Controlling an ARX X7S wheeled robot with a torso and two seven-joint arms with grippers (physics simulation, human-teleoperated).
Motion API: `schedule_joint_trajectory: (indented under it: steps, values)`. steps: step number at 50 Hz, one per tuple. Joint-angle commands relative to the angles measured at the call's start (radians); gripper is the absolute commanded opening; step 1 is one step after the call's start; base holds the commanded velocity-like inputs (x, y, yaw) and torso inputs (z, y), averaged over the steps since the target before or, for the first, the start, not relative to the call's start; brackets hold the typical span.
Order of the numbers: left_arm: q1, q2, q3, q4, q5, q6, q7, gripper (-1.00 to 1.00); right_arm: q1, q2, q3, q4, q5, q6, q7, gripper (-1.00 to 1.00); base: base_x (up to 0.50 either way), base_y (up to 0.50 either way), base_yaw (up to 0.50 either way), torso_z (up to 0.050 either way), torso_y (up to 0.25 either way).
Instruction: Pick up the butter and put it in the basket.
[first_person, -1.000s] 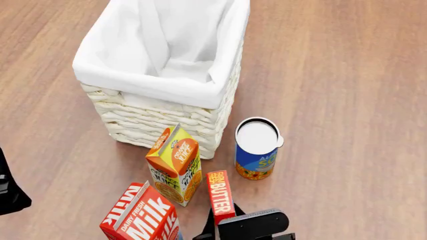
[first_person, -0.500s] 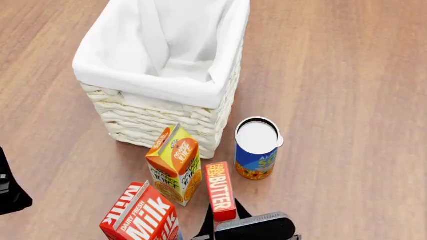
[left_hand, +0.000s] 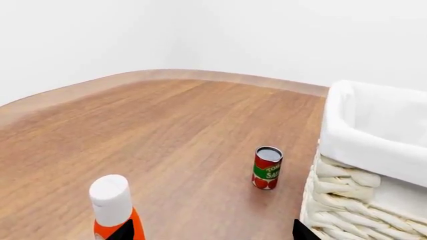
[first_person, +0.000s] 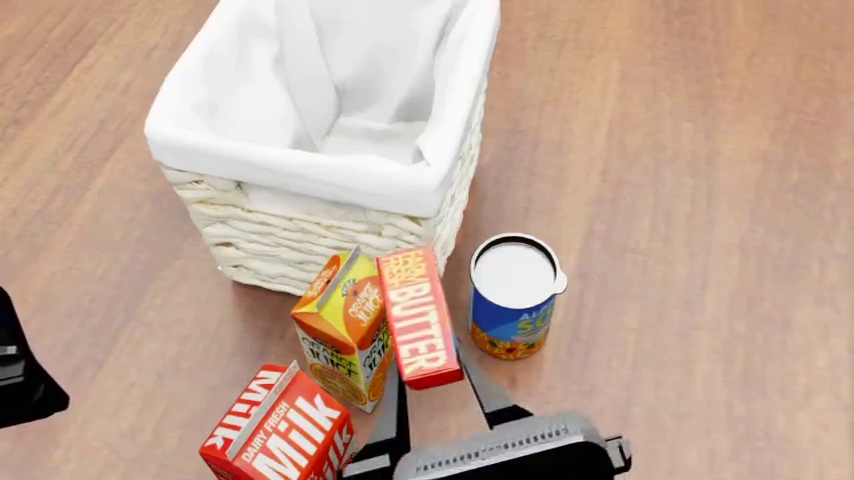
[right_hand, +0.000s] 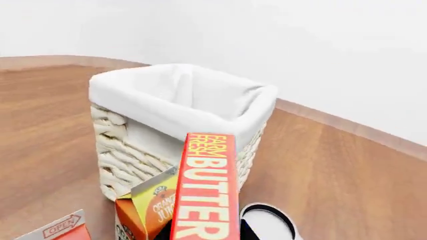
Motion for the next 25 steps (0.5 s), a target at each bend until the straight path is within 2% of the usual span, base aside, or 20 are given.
schedule_joint_trajectory:
  steps: [1, 8, 10, 13, 15, 18, 25]
  values:
    - [-0.004, -0.003, 0.008, -0.014, 0.002, 0.011, -0.001, 1.00, 0.052, 0.033, 0.018, -0.255, -0.070, 0.179, 0.023, -1.00, 0.00, 0.00, 0.00, 0.000, 0.010]
    - [-0.005, -0.004, 0.017, -0.025, 0.007, 0.021, -0.002, 1.00, 0.143, 0.044, 0.035, -0.432, -0.069, 0.408, 0.029, -1.00, 0.00, 0.00, 0.00, 0.000, 0.000]
    - [-0.005, -0.004, 0.021, -0.028, 0.010, 0.023, -0.002, 1.00, 0.196, 0.087, 0.034, -0.441, 0.017, 0.429, 0.093, -1.00, 0.00, 0.00, 0.00, 0.000, 0.005]
    - [-0.006, -0.003, 0.026, -0.031, 0.012, 0.026, -0.003, 1.00, 0.378, 0.284, -0.036, -0.441, 0.402, 0.384, 0.427, -1.00, 0.00, 0.00, 0.00, 0.000, 0.000]
    - [-0.007, -0.003, 0.029, -0.033, 0.013, 0.027, -0.004, 1.00, 0.473, 0.377, -0.099, -0.441, 0.569, 0.322, 0.570, -1.00, 0.00, 0.00, 0.00, 0.008, 0.000]
    - [-0.007, -0.003, 0.034, -0.039, 0.015, 0.031, -0.005, 1.00, 0.533, 0.470, -0.102, -0.439, 0.689, 0.254, 0.639, -1.00, 0.00, 0.00, 0.00, 0.000, 0.003]
    - [-0.006, -0.003, 0.043, -0.044, 0.020, 0.039, -0.007, 1.00, 0.503, 0.583, -0.019, -0.416, 0.765, 0.138, 0.632, -1.00, 0.00, 0.00, 0.00, 0.000, 0.000]
